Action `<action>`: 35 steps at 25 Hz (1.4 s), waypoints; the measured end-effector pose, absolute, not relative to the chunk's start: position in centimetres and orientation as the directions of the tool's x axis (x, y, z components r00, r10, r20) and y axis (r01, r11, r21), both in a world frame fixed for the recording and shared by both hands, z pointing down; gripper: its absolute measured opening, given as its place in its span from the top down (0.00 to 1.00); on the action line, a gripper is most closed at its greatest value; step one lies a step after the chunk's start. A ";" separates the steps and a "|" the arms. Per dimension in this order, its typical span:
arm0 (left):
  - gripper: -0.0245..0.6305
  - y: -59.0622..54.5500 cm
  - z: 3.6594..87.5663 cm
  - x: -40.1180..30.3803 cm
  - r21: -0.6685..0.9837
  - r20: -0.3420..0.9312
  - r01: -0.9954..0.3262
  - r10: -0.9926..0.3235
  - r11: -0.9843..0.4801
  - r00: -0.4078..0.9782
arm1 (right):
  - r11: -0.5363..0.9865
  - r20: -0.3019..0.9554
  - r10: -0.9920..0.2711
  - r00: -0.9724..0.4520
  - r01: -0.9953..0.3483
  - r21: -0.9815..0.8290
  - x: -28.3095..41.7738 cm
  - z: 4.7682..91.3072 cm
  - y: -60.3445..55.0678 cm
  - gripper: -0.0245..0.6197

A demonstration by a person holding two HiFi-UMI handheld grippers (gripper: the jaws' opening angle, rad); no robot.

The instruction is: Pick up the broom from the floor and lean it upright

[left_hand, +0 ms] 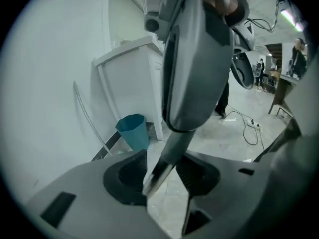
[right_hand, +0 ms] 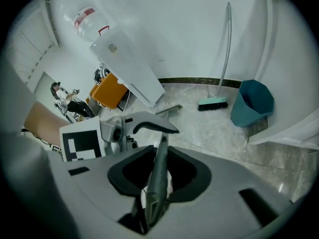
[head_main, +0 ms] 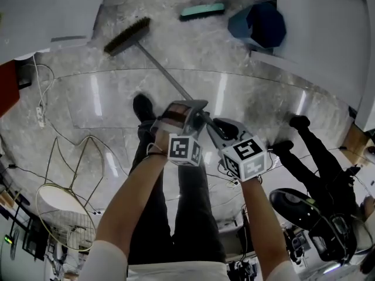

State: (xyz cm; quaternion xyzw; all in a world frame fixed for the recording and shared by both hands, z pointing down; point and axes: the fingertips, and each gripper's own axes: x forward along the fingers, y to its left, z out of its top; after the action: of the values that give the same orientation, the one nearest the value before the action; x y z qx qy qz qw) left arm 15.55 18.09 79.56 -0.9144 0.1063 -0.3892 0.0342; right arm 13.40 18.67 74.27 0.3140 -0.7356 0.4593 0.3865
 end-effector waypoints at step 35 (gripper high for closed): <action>0.85 0.6 66.0 3.0 -0.169 0.638 -0.287 -0.327 -0.943 0.697 | 0.420 0.622 -0.526 -0.580 -0.813 -0.403 3.6 53.3 2.5 0.73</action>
State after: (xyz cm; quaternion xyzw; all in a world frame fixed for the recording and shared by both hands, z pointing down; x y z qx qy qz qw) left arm 2.95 0.59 65.98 -0.9208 0.1667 -0.3516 0.0281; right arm 3.63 2.51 53.32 0.4096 -0.8172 0.3495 0.2054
